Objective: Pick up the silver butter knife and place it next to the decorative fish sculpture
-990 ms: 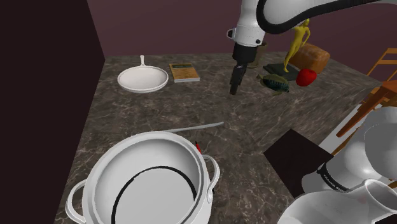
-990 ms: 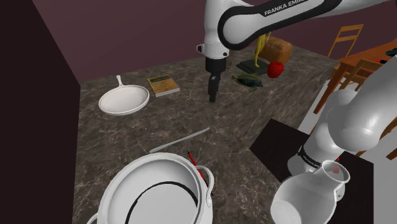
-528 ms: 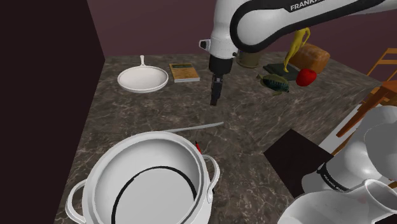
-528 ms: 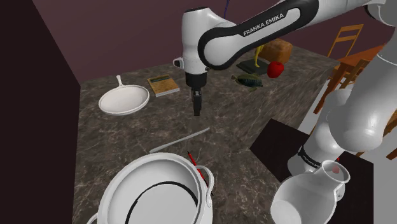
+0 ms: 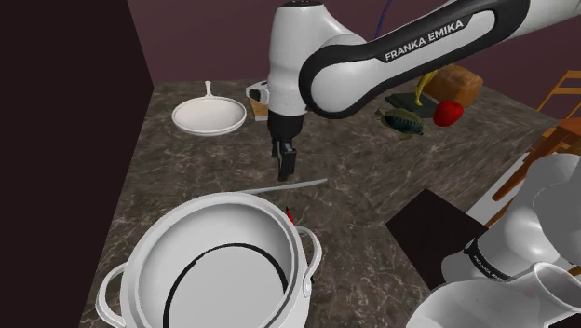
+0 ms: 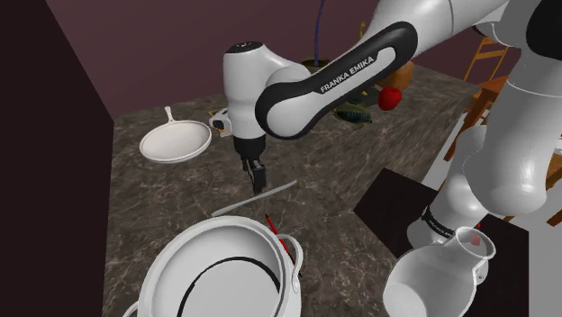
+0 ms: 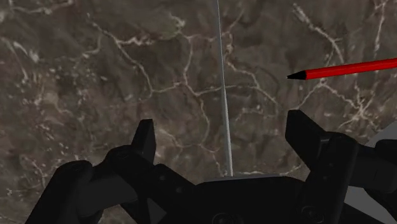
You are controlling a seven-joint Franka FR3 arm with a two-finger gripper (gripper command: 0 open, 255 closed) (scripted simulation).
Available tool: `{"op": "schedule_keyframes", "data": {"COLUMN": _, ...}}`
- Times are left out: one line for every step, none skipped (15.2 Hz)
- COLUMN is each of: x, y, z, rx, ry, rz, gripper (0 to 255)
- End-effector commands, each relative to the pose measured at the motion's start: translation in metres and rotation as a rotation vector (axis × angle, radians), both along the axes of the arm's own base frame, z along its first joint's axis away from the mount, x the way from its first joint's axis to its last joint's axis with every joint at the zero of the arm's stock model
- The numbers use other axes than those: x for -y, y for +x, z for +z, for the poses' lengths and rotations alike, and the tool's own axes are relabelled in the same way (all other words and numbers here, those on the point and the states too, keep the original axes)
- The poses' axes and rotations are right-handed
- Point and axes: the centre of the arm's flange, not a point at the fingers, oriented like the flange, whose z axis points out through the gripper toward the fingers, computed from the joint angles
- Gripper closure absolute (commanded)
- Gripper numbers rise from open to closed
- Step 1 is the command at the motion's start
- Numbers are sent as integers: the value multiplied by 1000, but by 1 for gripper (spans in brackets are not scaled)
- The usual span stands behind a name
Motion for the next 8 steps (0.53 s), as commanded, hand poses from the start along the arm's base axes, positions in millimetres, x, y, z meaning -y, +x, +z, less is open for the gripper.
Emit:
{"op": "schedule_keyframes", "data": {"x": -22, "y": -6, "z": -5, "rx": 15, "ry": 0, "rz": 77, "gripper": 0}}
{"op": "schedule_keyframes", "data": {"x": -22, "y": -6, "z": -11, "rx": 15, "ry": 0, "rz": 77, "gripper": 0}}
{"op": "schedule_keyframes", "data": {"x": -22, "y": -6, "z": -16, "rx": 15, "ry": 0, "rz": 77, "gripper": 0}}
{"op": "schedule_keyframes", "data": {"x": -23, "y": -5, "z": -21, "rx": 15, "ry": 0, "rz": 77, "gripper": 0}}
{"op": "schedule_keyframes", "data": {"x": -23, "y": -5, "z": -27, "rx": 15, "ry": 0, "rz": 77, "gripper": 0}}
{"op": "schedule_keyframes", "data": {"x": -23, "y": -5, "z": -32, "rx": 15, "ry": 0, "rz": 77, "gripper": 0}}
{"op": "schedule_keyframes", "data": {"x": -23, "y": -5, "z": -37, "rx": 15, "ry": 0, "rz": 77, "gripper": 0}}
{"op": "schedule_keyframes", "data": {"x": -24, "y": -5, "z": -42, "rx": 15, "ry": 0, "rz": 77, "gripper": 0}}
